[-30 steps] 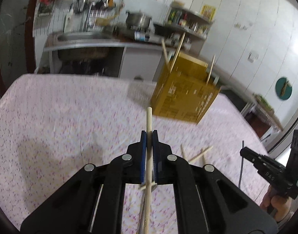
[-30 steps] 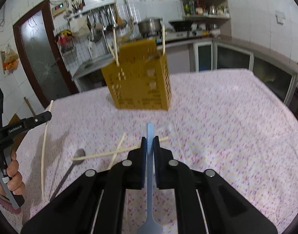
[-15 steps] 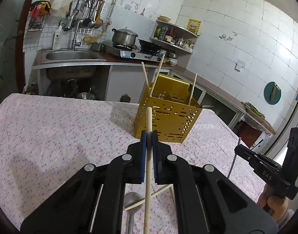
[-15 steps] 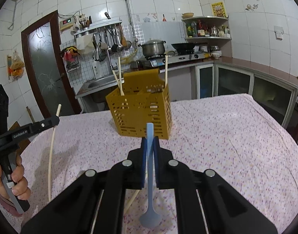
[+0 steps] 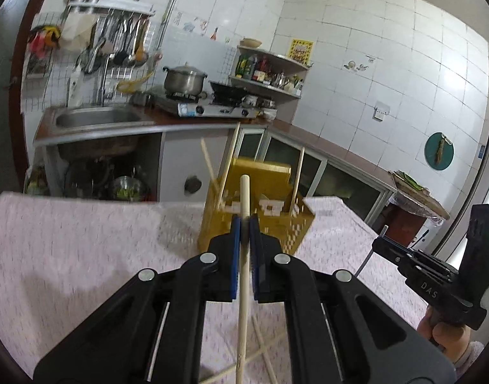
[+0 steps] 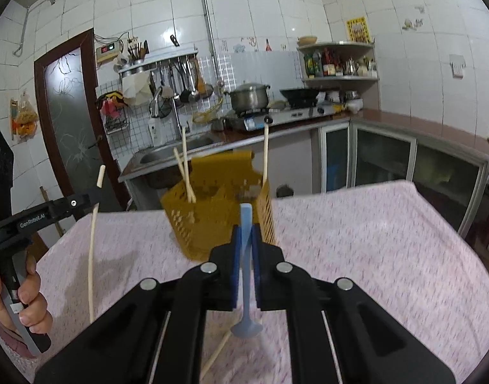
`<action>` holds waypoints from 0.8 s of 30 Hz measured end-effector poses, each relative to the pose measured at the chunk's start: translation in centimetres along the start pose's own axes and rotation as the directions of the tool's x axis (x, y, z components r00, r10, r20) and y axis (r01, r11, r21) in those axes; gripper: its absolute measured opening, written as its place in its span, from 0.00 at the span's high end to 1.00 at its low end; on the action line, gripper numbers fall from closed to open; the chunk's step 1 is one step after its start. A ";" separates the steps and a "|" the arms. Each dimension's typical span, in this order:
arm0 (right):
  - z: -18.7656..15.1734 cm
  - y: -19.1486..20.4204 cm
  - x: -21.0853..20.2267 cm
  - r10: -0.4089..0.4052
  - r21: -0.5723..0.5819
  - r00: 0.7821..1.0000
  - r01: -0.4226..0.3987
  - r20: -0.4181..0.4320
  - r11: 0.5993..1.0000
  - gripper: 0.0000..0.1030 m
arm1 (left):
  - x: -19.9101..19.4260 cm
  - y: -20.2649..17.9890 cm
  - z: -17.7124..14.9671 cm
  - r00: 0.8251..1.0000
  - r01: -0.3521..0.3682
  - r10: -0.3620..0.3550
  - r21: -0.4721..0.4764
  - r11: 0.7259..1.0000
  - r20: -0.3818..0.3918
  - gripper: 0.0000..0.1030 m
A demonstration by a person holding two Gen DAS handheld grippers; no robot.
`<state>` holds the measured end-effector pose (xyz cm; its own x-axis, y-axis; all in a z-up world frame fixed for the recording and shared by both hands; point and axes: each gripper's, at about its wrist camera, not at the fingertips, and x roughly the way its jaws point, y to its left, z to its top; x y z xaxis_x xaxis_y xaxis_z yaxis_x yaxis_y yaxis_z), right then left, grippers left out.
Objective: Organize utensils
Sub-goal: 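Lift and carry the chopstick and blue spoon into the yellow holder with both tools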
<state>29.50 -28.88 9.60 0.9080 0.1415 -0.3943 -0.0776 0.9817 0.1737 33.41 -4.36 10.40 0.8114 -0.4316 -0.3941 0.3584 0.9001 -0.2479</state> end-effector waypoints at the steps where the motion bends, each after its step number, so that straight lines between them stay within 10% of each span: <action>1: 0.9 0.0 0.1 -0.001 -0.002 1.000 0.001 0.013 1.000 0.93 | 0.2 -0.2 0.6 1.000 0.000 0.000 0.006 1.000 0.010 0.96; 16: 14.0 0.9 2.3 -0.019 -0.059 0.984 0.030 0.179 0.998 0.93 | 4.5 -4.5 11.8 0.955 -0.090 0.037 0.170 0.981 0.293 0.96; 24: 15.7 1.7 3.5 -0.009 -0.084 0.980 0.026 0.198 0.996 0.93 | 7.7 -3.7 13.4 0.937 -0.079 0.018 0.161 0.984 0.349 0.96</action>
<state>39.00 -28.66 22.68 0.9722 0.1045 -0.2097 -0.0880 0.9924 0.0865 44.52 -10.26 20.16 0.9279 -0.3672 -0.0647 0.3628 0.9292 -0.0707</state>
